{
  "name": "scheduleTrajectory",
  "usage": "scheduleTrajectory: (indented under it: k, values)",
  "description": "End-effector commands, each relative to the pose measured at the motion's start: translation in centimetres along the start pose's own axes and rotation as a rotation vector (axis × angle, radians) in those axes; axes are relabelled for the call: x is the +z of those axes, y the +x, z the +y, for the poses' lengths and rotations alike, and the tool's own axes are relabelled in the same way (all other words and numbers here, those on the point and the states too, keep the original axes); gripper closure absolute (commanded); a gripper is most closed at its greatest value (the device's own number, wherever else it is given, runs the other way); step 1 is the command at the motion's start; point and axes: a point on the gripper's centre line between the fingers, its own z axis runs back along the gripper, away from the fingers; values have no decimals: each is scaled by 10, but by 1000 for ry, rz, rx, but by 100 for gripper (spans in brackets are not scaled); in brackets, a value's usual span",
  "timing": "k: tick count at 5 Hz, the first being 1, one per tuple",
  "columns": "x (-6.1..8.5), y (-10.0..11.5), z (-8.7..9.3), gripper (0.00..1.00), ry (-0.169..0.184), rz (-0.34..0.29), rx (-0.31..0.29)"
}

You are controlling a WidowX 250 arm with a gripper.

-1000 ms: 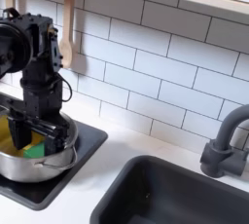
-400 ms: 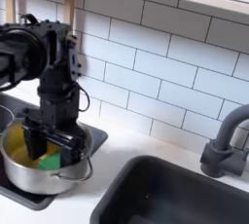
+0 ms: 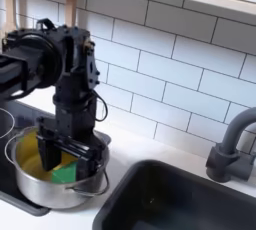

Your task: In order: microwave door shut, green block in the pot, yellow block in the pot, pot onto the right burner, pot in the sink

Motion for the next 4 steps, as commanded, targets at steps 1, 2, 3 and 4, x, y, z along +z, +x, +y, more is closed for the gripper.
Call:
scheduleTrajectory:
  k: [1,2,3,4]
  values:
    - [-4,0,-12,0,-5,10,-18]
    - [3,2,-11,0,6,-9,-21]
    - [8,3,-7,0,14,-21,-12]
    - [21,3,0,0,12,-27,18]
